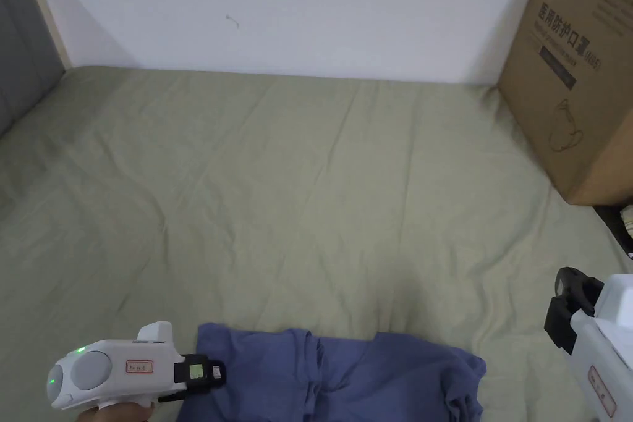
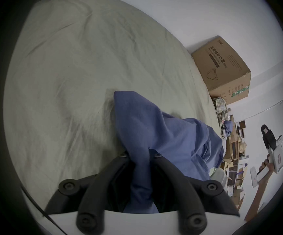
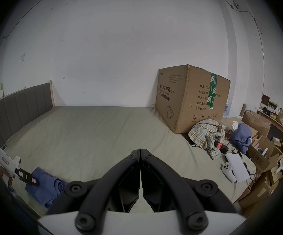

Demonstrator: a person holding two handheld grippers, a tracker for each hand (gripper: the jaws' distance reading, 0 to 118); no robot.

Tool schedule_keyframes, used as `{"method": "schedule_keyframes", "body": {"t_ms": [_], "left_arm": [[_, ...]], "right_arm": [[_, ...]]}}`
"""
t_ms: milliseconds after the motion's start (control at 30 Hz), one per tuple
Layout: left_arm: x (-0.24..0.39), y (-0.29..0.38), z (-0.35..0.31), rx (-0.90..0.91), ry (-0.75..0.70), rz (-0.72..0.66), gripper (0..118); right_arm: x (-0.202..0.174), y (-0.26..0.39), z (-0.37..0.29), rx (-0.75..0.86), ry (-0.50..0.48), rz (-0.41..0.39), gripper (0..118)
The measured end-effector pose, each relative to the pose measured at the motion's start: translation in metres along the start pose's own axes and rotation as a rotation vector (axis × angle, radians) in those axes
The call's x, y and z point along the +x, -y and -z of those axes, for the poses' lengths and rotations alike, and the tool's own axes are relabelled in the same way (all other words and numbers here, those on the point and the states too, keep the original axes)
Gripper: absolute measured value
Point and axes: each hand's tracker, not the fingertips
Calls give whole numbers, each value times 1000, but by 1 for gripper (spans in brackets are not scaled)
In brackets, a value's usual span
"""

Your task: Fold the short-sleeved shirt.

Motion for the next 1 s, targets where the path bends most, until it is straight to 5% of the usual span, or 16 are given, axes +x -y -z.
{"method": "schedule_keyframes", "body": {"t_ms": [100,267,600,1000], "left_arm": [[25,5,-11,40,-85,131,12],[27,0,-47,77,-65,100,11],[5,-14,-122,135,-256,95,11],[175,-12,-71,22,-92,289,12]], "right_arm": [[0,-1,-1,7,1,-10,0],[2,-6,-5,24,-6,-1,0],[7,-6,-11,44,-24,4,0],[19,-5,-18,67,-25,37,0]]}}
